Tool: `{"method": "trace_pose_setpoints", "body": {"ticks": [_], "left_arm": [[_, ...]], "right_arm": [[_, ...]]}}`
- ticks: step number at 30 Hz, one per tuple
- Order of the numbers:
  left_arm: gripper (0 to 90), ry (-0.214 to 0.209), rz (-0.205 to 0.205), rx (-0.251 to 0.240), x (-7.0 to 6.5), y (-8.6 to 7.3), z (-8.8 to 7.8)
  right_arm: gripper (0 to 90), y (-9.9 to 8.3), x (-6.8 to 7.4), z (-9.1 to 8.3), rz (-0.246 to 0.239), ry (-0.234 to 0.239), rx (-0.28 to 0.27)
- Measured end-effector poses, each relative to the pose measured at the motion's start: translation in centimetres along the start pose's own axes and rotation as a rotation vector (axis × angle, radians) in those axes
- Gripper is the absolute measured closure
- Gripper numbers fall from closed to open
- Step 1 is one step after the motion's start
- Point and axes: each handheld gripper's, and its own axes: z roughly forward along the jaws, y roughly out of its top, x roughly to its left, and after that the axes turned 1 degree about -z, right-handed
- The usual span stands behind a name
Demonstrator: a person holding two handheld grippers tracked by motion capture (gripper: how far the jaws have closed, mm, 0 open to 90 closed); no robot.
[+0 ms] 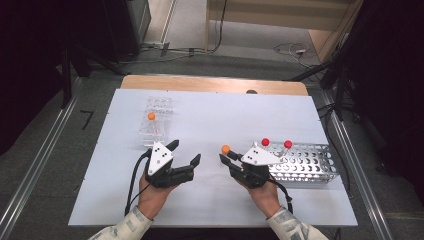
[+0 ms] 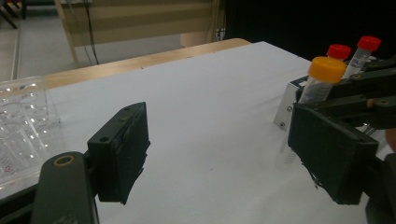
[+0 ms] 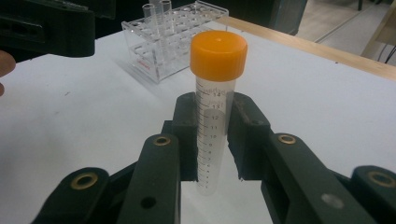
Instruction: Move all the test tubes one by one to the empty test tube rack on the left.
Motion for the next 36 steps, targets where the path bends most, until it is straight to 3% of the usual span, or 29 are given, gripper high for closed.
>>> {"method": "trace_pose_setpoints", "body": {"ticks": [5, 13, 20, 32, 34, 36], "left_arm": [[23.8, -0.03, 0.004, 0.003, -0.5, -0.1, 0.3], [44.5, -0.116, 0.02, -0.006, -1.8, 0.0, 1.3], [65.2, -0.144, 0.042, 0.006, -2.3, -0.1, 1.8], [69.9, -0.144, 0.052, 0.015, -2.3, 0.0, 1.9], [69.9, -0.142, 0.052, 0.014, -2.3, 0.0, 1.9], [70.0, -0.135, 0.052, 0.01, -2.1, 0.1, 1.8]], "right_arm": [[71.0, 0.0, 0.7, 1.1, -0.013, 0.018, 0.018], [71.0, 0.3, 2.0, 2.2, -0.03, 0.055, 0.025], [71.0, 0.4, 2.7, 2.5, -0.044, 0.074, 0.024], [70.4, 0.4, 2.9, 2.6, -0.045, 0.074, 0.031], [67.3, 0.4, 2.8, 2.6, -0.048, 0.078, 0.03], [58.4, 0.5, 2.8, 2.5, -0.052, 0.083, 0.031]]}}
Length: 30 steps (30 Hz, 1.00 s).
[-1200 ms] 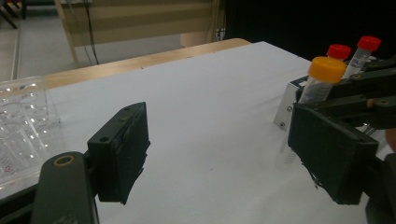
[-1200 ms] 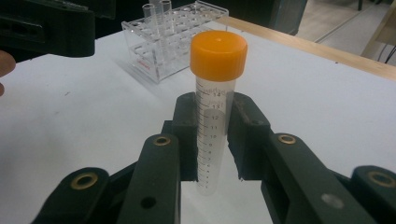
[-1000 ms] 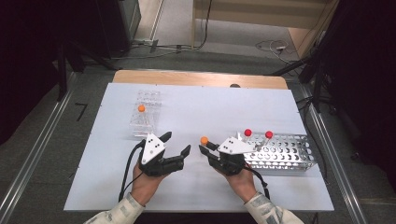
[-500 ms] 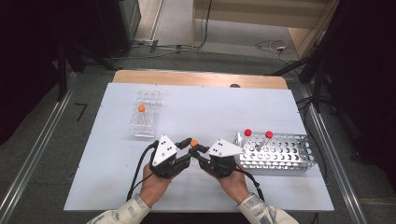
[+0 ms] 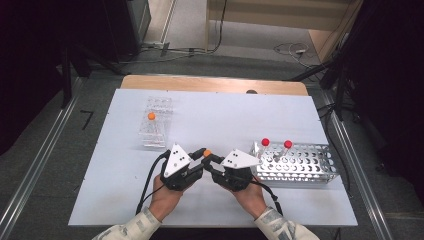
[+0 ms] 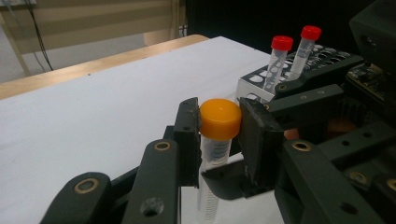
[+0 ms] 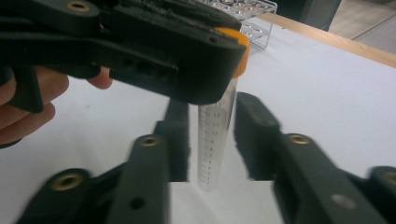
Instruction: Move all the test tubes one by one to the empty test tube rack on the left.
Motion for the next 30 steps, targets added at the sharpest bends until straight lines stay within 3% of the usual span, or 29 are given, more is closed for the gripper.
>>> {"method": "trace_pose_setpoints", "body": {"ticks": [5, 12, 21, 30], "left_arm": [[70.0, 0.026, -0.016, -0.015, 0.9, 0.5, -0.6], [69.9, 0.091, -0.052, -0.047, 3.0, 2.1, -2.3], [69.9, 0.197, -0.117, -0.095, 6.8, 3.5, -4.7], [69.9, 0.284, -0.14, -0.1, 9.7, 3.5, -5.7]], "right_arm": [[48.6, 0.1, -0.3, -0.6, 0.006, 0.013, 0.013], [45.5, 0.1, -0.8, -2.7, 0.009, 0.02, -0.01], [44.8, -0.7, -1.8, -5.9, 0.025, -0.012, -0.03], [38.6, -1.4, -2.8, -7.5, 0.045, -0.04, -0.033]]}}
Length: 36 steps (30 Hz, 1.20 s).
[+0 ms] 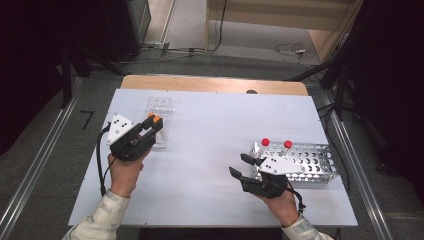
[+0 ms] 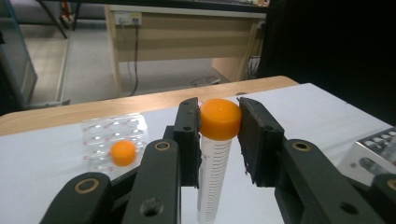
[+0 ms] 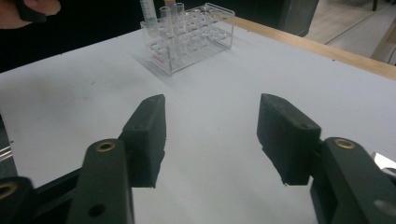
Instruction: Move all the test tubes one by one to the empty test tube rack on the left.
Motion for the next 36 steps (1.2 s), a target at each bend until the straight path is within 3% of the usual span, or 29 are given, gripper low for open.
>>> {"method": "trace_pose_setpoints", "body": {"ticks": [12, 24, 29, 36], "left_arm": [[69.9, 0.088, 0.013, -0.022, 1.8, 0.6, -0.4], [69.9, 0.149, 0.02, -0.012, 3.0, 0.1, 1.6], [69.8, 0.15, 0.011, 0.0, 3.4, -0.4, 2.0], [69.7, 0.149, 0.031, 0.033, 3.1, -1.3, 2.5]], "right_arm": [[32.0, -0.4, -0.8, -1.1, 0.02, -0.026, -0.004], [32.1, -0.4, -0.9, -1.3, 0.023, -0.037, -0.011], [32.1, -0.4, -1.0, -1.3, 0.026, -0.04, -0.012], [32.2, -0.5, -1.0, -1.3, 0.027, -0.04, -0.01]]}}
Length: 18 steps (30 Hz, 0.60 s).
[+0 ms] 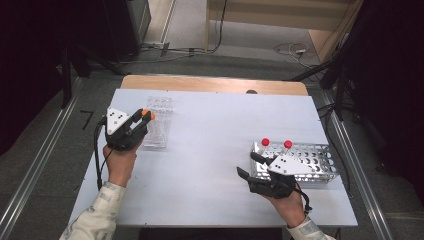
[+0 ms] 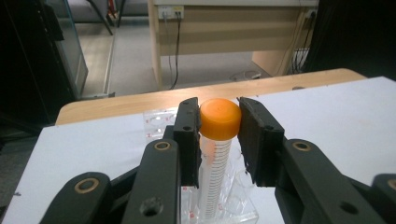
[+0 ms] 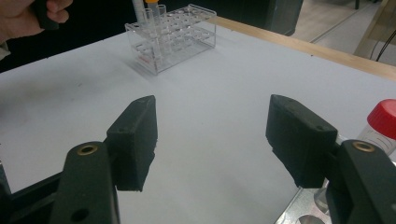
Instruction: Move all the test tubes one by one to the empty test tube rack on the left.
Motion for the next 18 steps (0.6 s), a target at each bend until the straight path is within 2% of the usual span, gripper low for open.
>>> {"method": "trace_pose_setpoints", "body": {"ticks": [6, 10, 12, 18], "left_arm": [[69.5, 0.008, 0.016, 0.055, -0.2, -1.6, 0.7], [68.5, 0.011, 0.016, 0.063, -0.2, -1.8, 0.8], [63.8, 0.008, 0.013, 0.066, -0.2, -1.9, 0.8], [57.3, 0.006, -0.008, 0.053, -0.3, -1.8, 0.6]], "right_arm": [[32.3, -0.1, -0.1, 0.0, -0.002, -0.002, 0.0], [32.3, -0.1, 0.0, 0.0, -0.005, -0.001, 0.002], [32.3, -0.1, 0.1, 0.0, -0.005, -0.002, 0.002], [32.4, -0.1, 0.0, -0.2, -0.007, -0.005, -0.001]]}}
